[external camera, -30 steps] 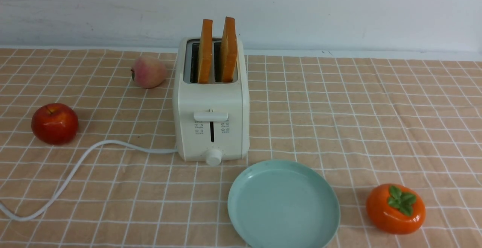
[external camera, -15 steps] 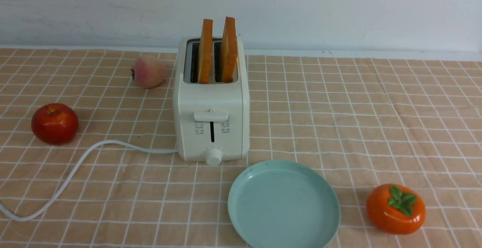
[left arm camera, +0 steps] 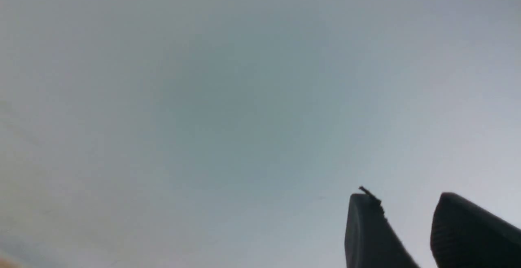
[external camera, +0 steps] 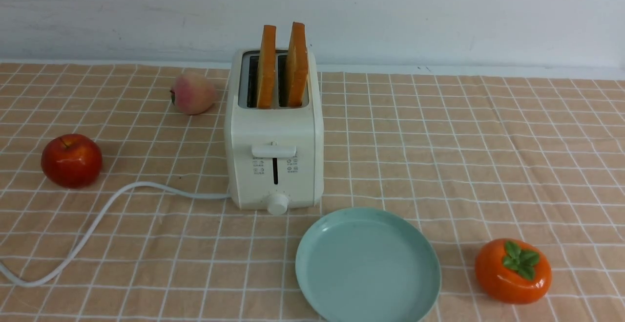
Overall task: Take toasted bread from bread machine on light coffee tablecloth place on plate.
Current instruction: 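Grasp the toast slice in the toaster and pull it up out of the slot with the right gripper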
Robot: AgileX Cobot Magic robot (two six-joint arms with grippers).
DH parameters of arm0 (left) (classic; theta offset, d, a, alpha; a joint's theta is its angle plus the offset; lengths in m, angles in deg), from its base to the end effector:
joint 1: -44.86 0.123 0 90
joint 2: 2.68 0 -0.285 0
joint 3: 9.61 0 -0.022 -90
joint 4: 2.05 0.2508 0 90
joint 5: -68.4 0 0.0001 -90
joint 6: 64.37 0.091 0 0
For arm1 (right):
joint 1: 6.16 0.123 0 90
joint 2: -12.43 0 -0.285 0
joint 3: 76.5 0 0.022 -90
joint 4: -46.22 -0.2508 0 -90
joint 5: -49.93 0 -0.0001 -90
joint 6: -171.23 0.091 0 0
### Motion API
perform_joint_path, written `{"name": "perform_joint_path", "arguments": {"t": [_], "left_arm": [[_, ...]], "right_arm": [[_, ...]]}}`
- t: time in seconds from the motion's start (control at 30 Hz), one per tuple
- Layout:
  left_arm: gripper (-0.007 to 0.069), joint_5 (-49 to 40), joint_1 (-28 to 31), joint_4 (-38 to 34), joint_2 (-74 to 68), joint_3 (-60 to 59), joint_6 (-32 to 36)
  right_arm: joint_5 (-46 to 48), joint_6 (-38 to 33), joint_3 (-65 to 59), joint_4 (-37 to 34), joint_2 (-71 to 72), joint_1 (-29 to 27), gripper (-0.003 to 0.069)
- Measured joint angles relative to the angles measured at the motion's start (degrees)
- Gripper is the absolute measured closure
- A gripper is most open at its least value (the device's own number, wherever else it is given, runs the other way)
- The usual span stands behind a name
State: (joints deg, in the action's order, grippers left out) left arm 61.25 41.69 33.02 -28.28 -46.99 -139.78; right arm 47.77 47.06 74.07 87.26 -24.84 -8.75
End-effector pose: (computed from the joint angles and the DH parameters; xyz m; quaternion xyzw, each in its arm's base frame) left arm 0.0414 0.0043 0.4124 -0.2090 0.5257 -0.2882 0.7726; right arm 0.0774 -0.0013 0.4533 0.0710 0.5332 0.0963 0.8375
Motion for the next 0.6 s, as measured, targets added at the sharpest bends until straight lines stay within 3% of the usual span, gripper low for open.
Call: {"name": "perform_joint_path", "arguments": {"t": [0.1,0.13,0.2,0.3,0.43,0.53,0.57,0.6], "left_arm": [[0.0389,-11.84,0.0,2.34,-5.69,0.68,1.16],[0.0389,-11.84,0.0,2.34,-6.1,0.68,1.16],[0.0389,-24.42,0.0,1.74,-11.72,0.2,5.03],[0.0388,-34.03,-0.23,-1.82,-16.58,-0.16,6.9],[0.0388,-40.13,-2.36,-10.35,-21.9,-0.29,8.94],[0.0388,-41.47,-4.58,-20.56,-25.01,-0.29,16.58],[0.0388,-41.46,-4.84,-21.24,-25.38,-0.29,17.24],[0.0388,-41.46,-5.71,-26.03,-26.4,-0.29,22.4]], "right_arm": [[9.17,1.91,5.16,10.71,-7.57,0.0,0.0419],[9.89,1.91,5.16,11.22,-8.08,0.0,0.0419],[20.83,2.18,6.51,14.66,-14.4,0.0,0.0419],[31.37,2.18,6.58,12.73,-20.5,0.0,0.0419],[40.89,-1.13,6.58,-2.23,-29.65,0.0,0.0419],[40.72,-14.56,6.78,-21.99,-35.04,1.32,0.0419],[40.72,-15.75,6.78,-23.51,-35.38,1.49,0.0419],[41.19,-24.84,7.46,-34.03,-37.81,3.02,0.0419]]}}
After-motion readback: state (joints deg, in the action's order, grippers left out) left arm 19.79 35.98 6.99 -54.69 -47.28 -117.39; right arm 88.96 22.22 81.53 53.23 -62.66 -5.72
